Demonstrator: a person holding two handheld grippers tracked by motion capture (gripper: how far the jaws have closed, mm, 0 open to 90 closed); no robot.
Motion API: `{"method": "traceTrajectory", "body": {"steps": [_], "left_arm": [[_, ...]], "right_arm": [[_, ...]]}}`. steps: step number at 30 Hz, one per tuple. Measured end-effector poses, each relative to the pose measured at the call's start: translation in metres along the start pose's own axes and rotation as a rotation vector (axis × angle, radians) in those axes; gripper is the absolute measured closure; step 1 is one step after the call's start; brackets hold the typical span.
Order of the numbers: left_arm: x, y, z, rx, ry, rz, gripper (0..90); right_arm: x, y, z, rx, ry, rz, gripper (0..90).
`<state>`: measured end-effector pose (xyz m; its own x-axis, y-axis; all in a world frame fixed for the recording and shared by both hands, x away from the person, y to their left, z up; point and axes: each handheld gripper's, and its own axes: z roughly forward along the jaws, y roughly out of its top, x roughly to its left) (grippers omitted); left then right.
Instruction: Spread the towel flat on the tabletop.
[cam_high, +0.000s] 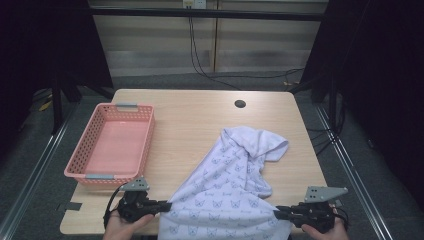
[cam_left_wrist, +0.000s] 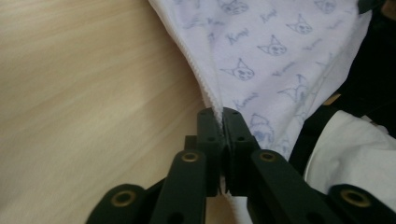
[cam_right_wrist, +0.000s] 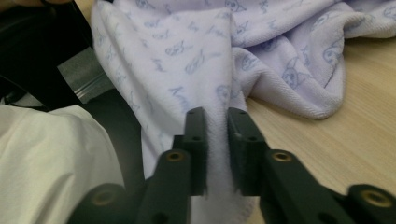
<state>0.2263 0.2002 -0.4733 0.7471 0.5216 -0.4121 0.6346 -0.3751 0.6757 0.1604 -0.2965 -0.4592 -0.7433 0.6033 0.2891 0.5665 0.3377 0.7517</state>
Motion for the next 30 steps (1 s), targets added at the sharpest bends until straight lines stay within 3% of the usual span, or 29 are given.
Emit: {"method": "traceTrajectory", "body": {"steps": [1, 2, 5, 7, 9, 11, 13, 17, 21, 25, 27, 30], "left_arm": [[0.002, 0.001, 0.0, -0.006, 0.003, -0.001, 77.2], [0.004, 0.004, 0.001, -0.012, 0.032, 0.015, 76.2], [0.008, 0.017, 0.01, -0.035, 0.021, 0.048, 71.1], [0.011, 0.031, 0.024, -0.032, 0.016, 0.066, 71.2], [0.009, 0.042, 0.038, -0.014, 0.0, 0.074, 72.9], [0.003, 0.053, 0.055, 0.02, -0.014, 0.126, 73.8], [0.002, 0.061, 0.071, 0.03, -0.037, 0.132, 74.0], [0.009, 0.065, 0.093, 0.072, -0.025, 0.134, 73.6], [0.016, 0.059, 0.091, 0.085, 0.0, 0.126, 73.1], [0.015, 0.051, 0.084, 0.104, 0.041, 0.168, 74.3], [0.014, 0.046, 0.078, 0.109, 0.066, 0.17, 75.4], [0.01, 0.038, 0.069, 0.118, 0.097, 0.182, 75.3]], "right_arm": [[0.0, 0.0, -0.001, -0.008, 0.003, -0.001, 72.8], [-0.001, 0.001, -0.001, -0.019, -0.005, -0.002, 69.6], [-0.012, 0.011, -0.001, -0.072, -0.011, 0.02, 67.5], [-0.022, 0.019, 0.004, -0.083, -0.047, 0.022, 68.3], [-0.034, 0.026, 0.015, -0.058, -0.085, 0.019, 67.1], [-0.046, 0.03, 0.028, -0.016, -0.104, 0.023, 62.9], [-0.055, 0.032, 0.042, 0.028, -0.126, 0.026, 57.4], [-0.063, 0.032, 0.057, 0.089, -0.144, 0.023, 53.9], [-0.062, 0.029, 0.064, 0.129, -0.154, 0.004, 56.6], [-0.061, 0.028, 0.066, 0.14, -0.127, -0.015, 80.7], [-0.062, 0.03, 0.063, 0.123, -0.139, -0.022, 84.0], [-0.068, 0.036, 0.049, 0.056, -0.173, 0.004, 84.9]]}}
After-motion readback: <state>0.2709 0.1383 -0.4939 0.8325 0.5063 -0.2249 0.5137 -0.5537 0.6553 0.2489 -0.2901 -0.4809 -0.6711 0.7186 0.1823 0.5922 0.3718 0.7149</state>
